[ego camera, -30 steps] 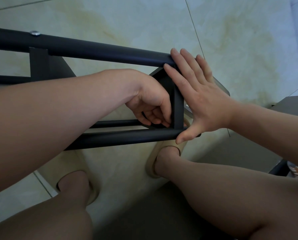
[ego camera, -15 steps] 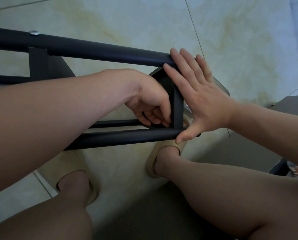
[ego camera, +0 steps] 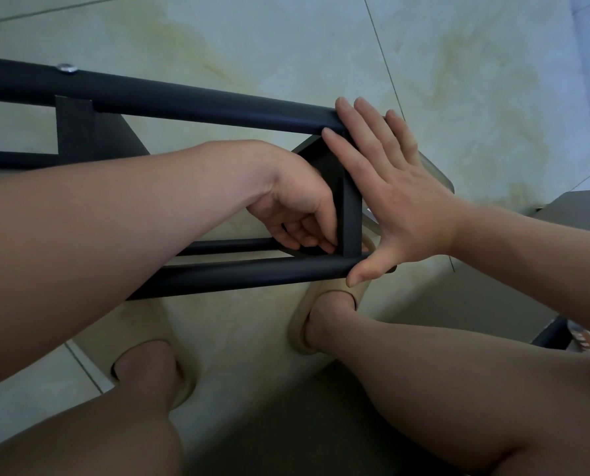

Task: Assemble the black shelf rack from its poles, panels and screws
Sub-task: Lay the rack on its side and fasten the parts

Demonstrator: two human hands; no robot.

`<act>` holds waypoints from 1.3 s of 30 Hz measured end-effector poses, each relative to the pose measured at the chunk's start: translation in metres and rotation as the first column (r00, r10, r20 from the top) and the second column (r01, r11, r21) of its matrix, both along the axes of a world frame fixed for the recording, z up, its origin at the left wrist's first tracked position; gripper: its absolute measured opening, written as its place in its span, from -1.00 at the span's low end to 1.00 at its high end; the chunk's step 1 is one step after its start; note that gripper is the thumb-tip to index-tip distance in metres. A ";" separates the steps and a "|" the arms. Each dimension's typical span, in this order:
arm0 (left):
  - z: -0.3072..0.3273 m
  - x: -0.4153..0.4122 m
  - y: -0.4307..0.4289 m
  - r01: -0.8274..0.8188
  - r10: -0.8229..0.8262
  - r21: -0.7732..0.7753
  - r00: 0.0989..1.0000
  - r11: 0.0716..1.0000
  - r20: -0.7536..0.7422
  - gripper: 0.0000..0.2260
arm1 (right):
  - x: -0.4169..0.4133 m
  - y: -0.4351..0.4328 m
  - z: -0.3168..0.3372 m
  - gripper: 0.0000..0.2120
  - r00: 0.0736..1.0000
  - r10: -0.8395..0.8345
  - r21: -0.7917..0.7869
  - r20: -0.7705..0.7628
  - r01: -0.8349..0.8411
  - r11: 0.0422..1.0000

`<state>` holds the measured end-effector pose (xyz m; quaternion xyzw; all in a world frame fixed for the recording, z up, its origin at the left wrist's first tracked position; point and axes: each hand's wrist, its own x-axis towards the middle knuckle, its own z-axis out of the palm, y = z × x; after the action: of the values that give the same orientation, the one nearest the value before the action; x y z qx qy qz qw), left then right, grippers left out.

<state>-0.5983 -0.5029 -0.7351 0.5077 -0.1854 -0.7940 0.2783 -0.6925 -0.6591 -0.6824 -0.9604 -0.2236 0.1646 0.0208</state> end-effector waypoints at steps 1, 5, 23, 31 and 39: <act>0.000 0.000 0.000 0.002 -0.002 0.001 1.000 1.000 -0.004 -0.88 | 0.000 0.000 0.000 0.34 1.000 0.001 0.001 0.000 -0.001 1.000; 0.000 0.001 0.001 0.002 -0.002 0.001 1.000 1.000 -0.010 -0.87 | 0.000 0.000 0.000 0.35 1.000 0.002 -0.001 0.006 -0.002 1.000; -0.001 0.002 0.010 -0.014 0.014 -0.020 1.000 1.000 -0.027 -0.84 | 0.004 0.004 0.006 0.36 1.000 -0.012 -0.008 -0.027 0.011 1.000; 0.017 0.001 -0.003 0.048 -0.058 0.116 0.995 0.992 0.082 -0.90 | 0.000 0.004 0.017 0.37 0.998 -0.033 -0.052 -0.051 0.030 0.998; 0.013 0.006 -0.011 0.169 -0.172 0.175 0.985 0.970 0.003 -0.82 | -0.002 0.004 0.014 0.36 0.994 -0.058 -0.015 -0.093 0.057 0.998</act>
<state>-0.5926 -0.5143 -0.7220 0.5193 -0.1607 -0.8235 0.1621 -0.6946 -0.6553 -0.6681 -0.9578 -0.1938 0.2100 0.0301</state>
